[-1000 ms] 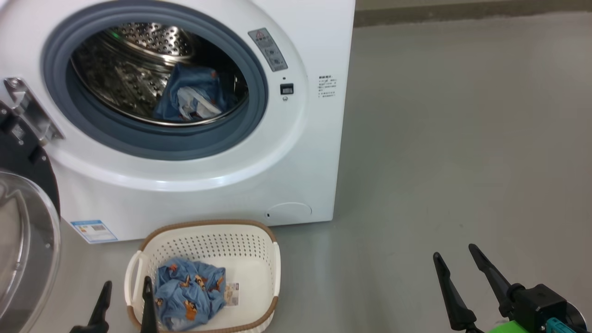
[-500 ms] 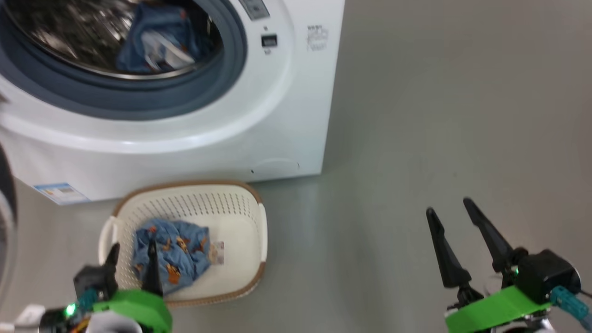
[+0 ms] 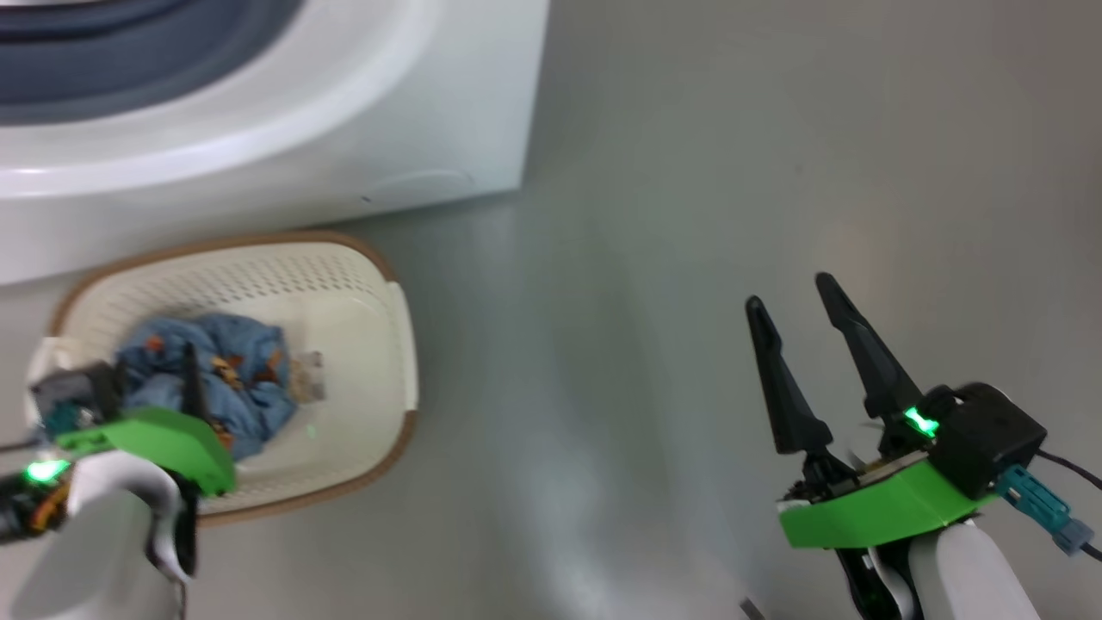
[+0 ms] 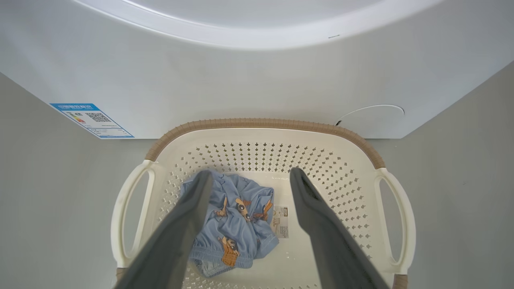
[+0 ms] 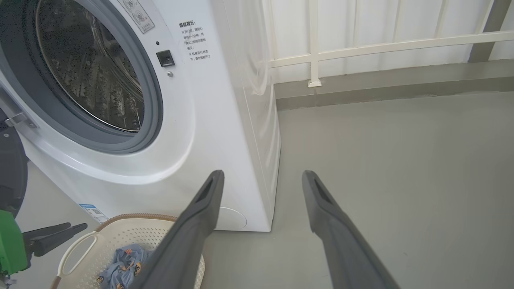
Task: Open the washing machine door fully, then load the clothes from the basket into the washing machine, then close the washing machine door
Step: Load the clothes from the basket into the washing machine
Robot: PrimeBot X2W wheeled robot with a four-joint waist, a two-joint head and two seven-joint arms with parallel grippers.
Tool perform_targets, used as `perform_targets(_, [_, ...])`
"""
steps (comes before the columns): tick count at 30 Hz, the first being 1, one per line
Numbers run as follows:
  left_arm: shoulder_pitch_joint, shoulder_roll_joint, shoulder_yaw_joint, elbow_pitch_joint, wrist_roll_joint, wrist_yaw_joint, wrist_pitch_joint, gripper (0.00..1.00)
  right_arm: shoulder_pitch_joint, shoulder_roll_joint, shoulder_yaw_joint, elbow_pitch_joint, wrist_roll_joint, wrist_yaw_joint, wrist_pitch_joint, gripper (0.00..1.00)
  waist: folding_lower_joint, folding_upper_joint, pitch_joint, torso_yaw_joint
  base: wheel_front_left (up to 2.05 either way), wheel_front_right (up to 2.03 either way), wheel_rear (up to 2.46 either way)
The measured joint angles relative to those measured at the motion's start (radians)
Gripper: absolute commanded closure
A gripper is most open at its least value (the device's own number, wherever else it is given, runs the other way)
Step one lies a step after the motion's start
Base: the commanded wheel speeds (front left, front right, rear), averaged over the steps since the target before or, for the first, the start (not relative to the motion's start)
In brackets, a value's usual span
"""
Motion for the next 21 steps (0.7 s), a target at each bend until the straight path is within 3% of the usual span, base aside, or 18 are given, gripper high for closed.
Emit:
perform_targets(11, [-0.208, 0.087, 0.01, 0.192, -0.012, -0.058, 0.141, 0.0, -0.104, 0.006, 0.061, 0.056, 0.04, 0.0, -0.038, 0.0, 0.0, 0.0, 0.175, -0.114, 0.0, 0.0, 0.0])
perform_targets(21, [-0.346, 0.185, -0.022, 0.29, 0.012, -0.067, 0.292, 0.0, -0.17, 0.011, 0.096, 0.053, 0.075, 0.0, -0.046, 0.0, 0.0, 0.0, 0.33, -0.208, 0.0, 0.0, 0.0])
